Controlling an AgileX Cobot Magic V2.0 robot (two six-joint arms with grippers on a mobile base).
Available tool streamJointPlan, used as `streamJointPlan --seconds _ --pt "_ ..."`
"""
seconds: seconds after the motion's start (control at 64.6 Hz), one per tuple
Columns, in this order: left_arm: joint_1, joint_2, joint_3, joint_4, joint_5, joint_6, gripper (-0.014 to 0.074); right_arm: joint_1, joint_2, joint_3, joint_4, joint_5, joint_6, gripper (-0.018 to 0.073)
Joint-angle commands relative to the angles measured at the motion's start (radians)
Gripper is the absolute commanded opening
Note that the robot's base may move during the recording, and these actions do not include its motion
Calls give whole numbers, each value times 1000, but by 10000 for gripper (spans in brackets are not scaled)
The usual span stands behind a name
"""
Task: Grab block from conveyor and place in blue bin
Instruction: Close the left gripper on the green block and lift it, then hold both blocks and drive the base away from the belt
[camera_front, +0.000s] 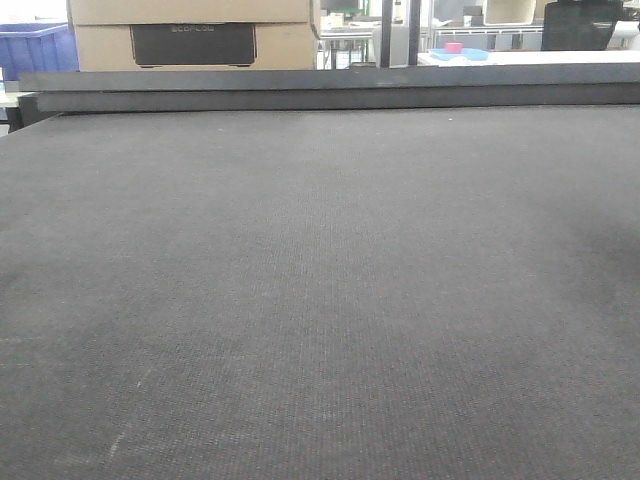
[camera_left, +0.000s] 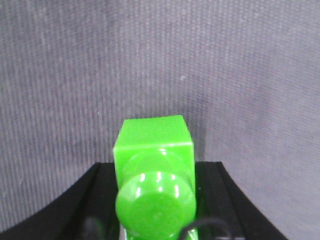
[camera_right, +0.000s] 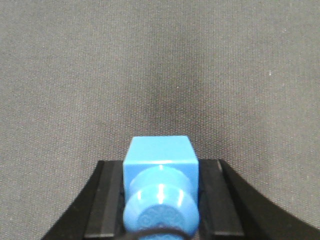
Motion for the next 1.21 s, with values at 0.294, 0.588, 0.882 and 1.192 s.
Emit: streamJointPlan --seconds 0.294,0.588,0.882,1.192 --pt "-171 -388 214 -15 -245 -31 -111 4 -70 145 1 -97 -13 -155" --pt "-182 -756 322 -33 -310 -31 -111 85 -229 285 1 -133 -40 -155" --pt "-182 -1077 322 -33 -358 -31 -111 141 -495 225 1 -96 -40 -155" --pt "-182 -1221 322 -32 -349 -31 -111 141 -625 -2 1 26 -40 -155"
